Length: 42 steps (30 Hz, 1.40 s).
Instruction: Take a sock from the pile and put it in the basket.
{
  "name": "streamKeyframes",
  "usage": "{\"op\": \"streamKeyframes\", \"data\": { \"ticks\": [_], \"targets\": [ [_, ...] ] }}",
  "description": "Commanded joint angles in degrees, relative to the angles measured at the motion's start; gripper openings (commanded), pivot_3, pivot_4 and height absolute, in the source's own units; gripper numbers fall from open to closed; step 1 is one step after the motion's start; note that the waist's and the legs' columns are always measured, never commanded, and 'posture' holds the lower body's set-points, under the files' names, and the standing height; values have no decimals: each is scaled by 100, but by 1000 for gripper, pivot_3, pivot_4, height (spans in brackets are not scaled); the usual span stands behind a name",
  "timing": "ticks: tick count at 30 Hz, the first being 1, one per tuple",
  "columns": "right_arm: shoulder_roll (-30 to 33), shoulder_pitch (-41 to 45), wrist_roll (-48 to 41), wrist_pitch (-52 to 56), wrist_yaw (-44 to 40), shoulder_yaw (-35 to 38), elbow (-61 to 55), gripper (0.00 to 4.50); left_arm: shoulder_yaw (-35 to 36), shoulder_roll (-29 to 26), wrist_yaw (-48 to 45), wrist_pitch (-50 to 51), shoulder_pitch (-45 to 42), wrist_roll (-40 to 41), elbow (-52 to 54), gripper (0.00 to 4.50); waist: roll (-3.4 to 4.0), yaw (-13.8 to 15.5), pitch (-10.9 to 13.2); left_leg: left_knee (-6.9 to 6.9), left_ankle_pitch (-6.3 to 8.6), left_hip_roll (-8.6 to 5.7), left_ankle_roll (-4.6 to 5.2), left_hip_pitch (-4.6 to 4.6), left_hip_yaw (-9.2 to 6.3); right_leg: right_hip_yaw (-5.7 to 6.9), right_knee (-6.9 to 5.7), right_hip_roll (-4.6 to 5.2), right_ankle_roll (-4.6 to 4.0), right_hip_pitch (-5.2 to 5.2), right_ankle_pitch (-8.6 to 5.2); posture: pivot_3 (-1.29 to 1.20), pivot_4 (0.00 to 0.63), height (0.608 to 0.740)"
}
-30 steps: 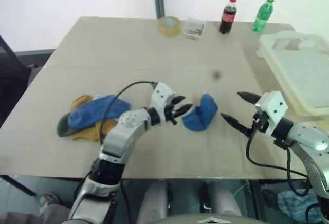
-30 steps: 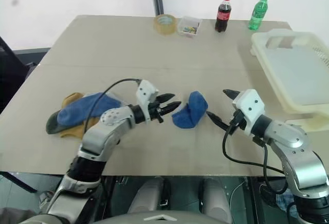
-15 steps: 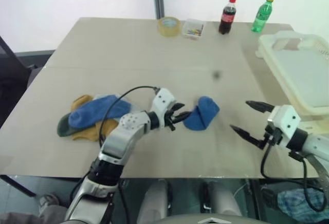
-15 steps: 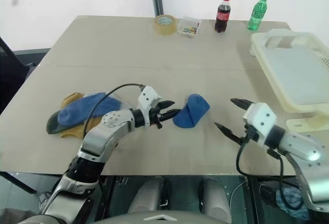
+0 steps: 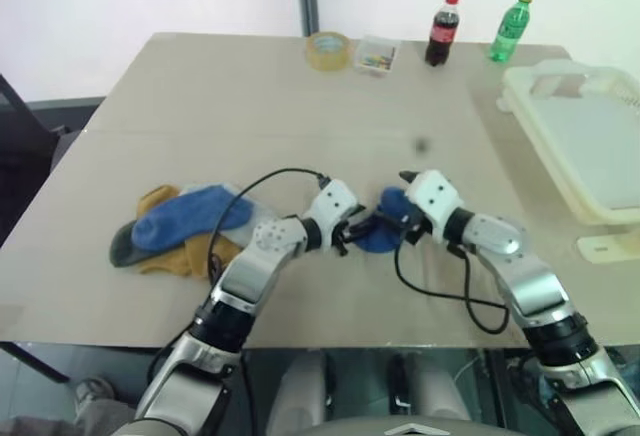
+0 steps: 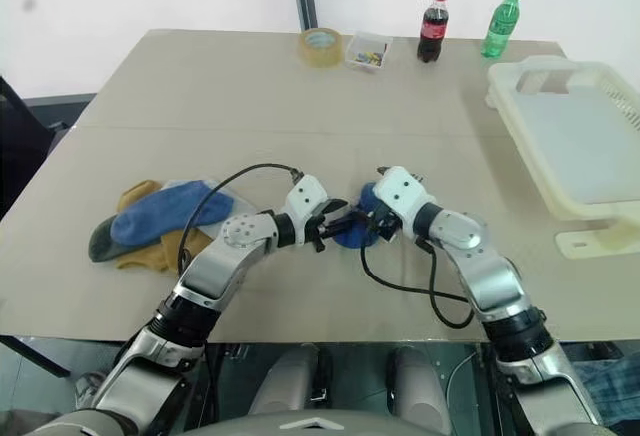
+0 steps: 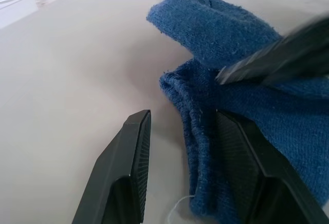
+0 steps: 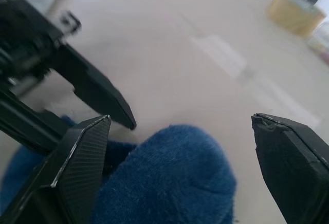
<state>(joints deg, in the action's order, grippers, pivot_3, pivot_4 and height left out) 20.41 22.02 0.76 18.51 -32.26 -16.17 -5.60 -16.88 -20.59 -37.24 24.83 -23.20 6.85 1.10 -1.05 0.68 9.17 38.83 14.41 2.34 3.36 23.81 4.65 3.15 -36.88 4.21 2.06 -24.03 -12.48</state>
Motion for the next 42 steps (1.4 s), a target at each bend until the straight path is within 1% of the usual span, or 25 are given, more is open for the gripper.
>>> {"op": "streamKeyframes", "data": {
  "ticks": [1,2,3,5,6,7,8,9,10,13,14,17,20,21,23,24,26,29,32,34,35,37,38,42],
  "targets": [
    [-60,106,108,11,237,153,105,3922,93,12,162,153,156,-81,190,1731,0,-2,0,0,0,0,0,0,0,0,0,0,0,0,0,0,150,740],
    [-50,65,85,62,265,245,67,3708,120,33,200,198,189,-66,212,1606,1,-2,0,0,0,0,0,0,1,-1,0,0,0,0,0,0,150,740],
    [-18,14,61,98,272,317,6,3296,137,46,223,227,217,-60,227,1370,1,-3,0,0,0,1,0,0,1,-1,0,0,0,0,0,0,150,740],
    [38,-124,8,185,300,462,-198,2238,157,68,265,228,272,-78,249,368,0,1,0,0,0,2,-1,-1,1,0,0,1,0,0,0,0,150,740],
    [59,-209,-24,257,320,546,-348,1894,183,94,304,247,293,-71,255,75,2,7,-1,0,0,2,-1,0,0,1,-1,1,0,1,0,0,150,740],
    [92,-317,-46,345,341,634,-545,1340,196,107,345,247,309,-85,243,0,3,3,-2,0,0,3,0,-1,-1,1,-1,1,0,1,0,0,150,740],
    [112,-428,-77,445,368,734,-755,920,204,114,383,239,320,-105,224,0,3,2,-2,0,0,4,-1,-2,0,1,-2,1,0,1,0,0,150,740],
    [124,-526,-98,546,414,829,-950,371,213,121,409,229,329,-113,207,0,3,1,-2,0,0,5,0,-2,0,1,-2,1,0,1,0,0,150,740],
    [126,-638,-137,674,465,948,-1177,85,229,131,432,223,339,-112,192,0,4,-2,-2,0,0,4,0,-4,-1,0,-2,1,0,2,0,0,150,740],
    [110,-973,-311,1129,574,1228,-1824,85,271,150,467,217,361,-81,167,0,5,-1,-3,0,0,10,0,-5,-1,0,-6,2,1,1,0,0,150,740],
    [183,-1240,-352,1279,532,1251,-2121,85,278,150,461,212,369,-71,157,0,6,-1,-4,0,0,11,0,-6,0,0,-6,1,1,2,0,0,150,740],
    [409,-2037,-580,1538,293,1241,-2764,85,326,184,448,196,383,-18,149,0,7,27,-9,-1,1,13,0,-3,-8,7,-6,2,-1,3,-2,0,150,740],
    [570,-2477,-958,1658,32,1344,-3064,85,361,204,440,156,363,-9,119,0,12,-10,-10,-1,2,12,0,-3,1,-1,-2,4,-2,2,-3,0,150,740],
    [557,-2570,-1071,1667,24,1409,-3120,711,384,224,430,136,350,10,96,0,11,-7,-10,-1,2,12,1,-7,5,-4,-2,4,-15,2,-11,0,150,740],
    [700,-2728,-1045,1557,-3,1401,-3196,1370,428,253,387,133,321,61,78,0,13,-6,-12,1,1,16,1,-10,2,-1,-2,2,-14,4,-15,0,150,740],
    [728,-2767,-959,1470,74,1408,-3209,1918,471,272,343,128,314,127,92,0,14,-6,-12,1,1,19,1,-10,1,-1,-3,1,-7,4,-21,0,150,740],
    [743,-2818,-1028,1379,102,1516,-3254,2626,555,270,278,177,319,245,132,0,14,-4,-12,1,2,24,0,-9,1,-1,-3,-3,-3,2,-24,0,150,740],
    [765,-2871,-1364,1283,-21,1839,-3369,2626,727,199,110,392,354,506,254,0,14,-3,-12,1,2,23,0,-5,2,-2,-3,-4,-19,-1,-14,0,150,740],
    [800,-2889,-1883,1221,-256,2295,-3533,2626,910,9,-175,747,396,836,479,0,12,0,-11,1,2,22,0,-2,2,-2,-1,-3,-16,-1,-13,0,150,740],
    [909,-2888,-2239,1262,-448,2536,-3665,3128,1051,-107,-280,1123,384,1080,575,0,12,0,-10,1,2,23,0,-2,2,-2,0,-3,-15,-1,-14,0,150,740],
    [1008,-2891,-2209,1186,-510,2568,-3702,3401,1135,-146,-305,1355,362,1216,589,0,12,5,-10,1,2,23,0,-2,1,-1,0,-3,-15,-1,-14,0,150,740],
    [1173,-2868,-2107,1018,-558,2553,-3692,4210,1231,-219,-362,1675,305,1415,595,0,12,5,-10,1,2,23,1,-3,0,0,0,-2,-15,0,-17,0,150,740],
    [1274,-2846,-2122,982,-645,2507,-3655,4411,1234,-277,-391,1761,284,1447,589,0,12,6,-10,1,2,22,1,-3,-1,0,0,-2,-8,0,-21,0,150,740],
    [1530,-2823,-2145,743,-969,2368,-3492,4411,1114,-550,-594,1816,233,1398,503,0,11,2,-10,1,2,20,0,-3,0,-1,0,-3,-2,0,-26,0,150,740]
  ]
}}
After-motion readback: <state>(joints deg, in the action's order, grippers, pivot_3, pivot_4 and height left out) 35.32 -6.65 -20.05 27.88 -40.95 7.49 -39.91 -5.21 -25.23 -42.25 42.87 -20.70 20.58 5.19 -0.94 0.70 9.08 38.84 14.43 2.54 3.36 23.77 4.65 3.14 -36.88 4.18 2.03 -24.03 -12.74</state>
